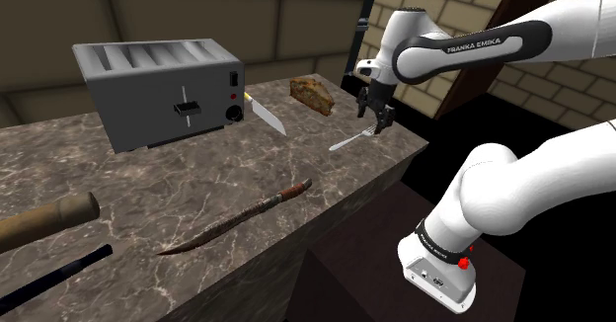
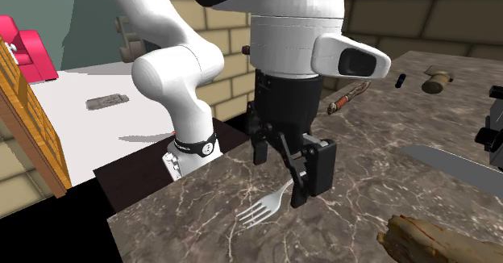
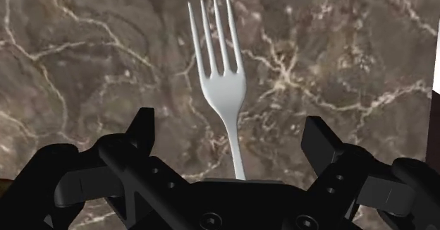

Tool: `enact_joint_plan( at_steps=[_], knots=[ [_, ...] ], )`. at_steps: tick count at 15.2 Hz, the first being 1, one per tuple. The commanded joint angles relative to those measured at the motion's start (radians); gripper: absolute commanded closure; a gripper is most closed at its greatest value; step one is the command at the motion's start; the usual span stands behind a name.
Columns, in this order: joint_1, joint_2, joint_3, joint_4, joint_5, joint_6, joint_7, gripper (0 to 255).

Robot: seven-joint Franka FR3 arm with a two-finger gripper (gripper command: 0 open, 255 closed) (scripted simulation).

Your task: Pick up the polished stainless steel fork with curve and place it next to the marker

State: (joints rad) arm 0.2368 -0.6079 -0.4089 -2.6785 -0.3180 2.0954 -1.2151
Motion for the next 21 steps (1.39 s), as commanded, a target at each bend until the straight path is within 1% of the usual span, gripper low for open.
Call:
enact_joint_plan(
  at_steps=[1,4,12,13,21],
  knots=[
    [0.001,0.017,-0.010,-0.018,-0.007,0.037,-0.007,0],
    [0.000,0.048,-0.025,-0.047,-0.017,0.097,-0.007,0],
    [0.000,0.048,-0.025,-0.047,-0.017,0.097,-0.007,0],
    [0.000,0.048,-0.025,-0.047,-0.017,0.097,-0.007,255],
    [0.000,0.045,-0.024,-0.047,-0.016,0.095,-0.005,255]
  ],
)
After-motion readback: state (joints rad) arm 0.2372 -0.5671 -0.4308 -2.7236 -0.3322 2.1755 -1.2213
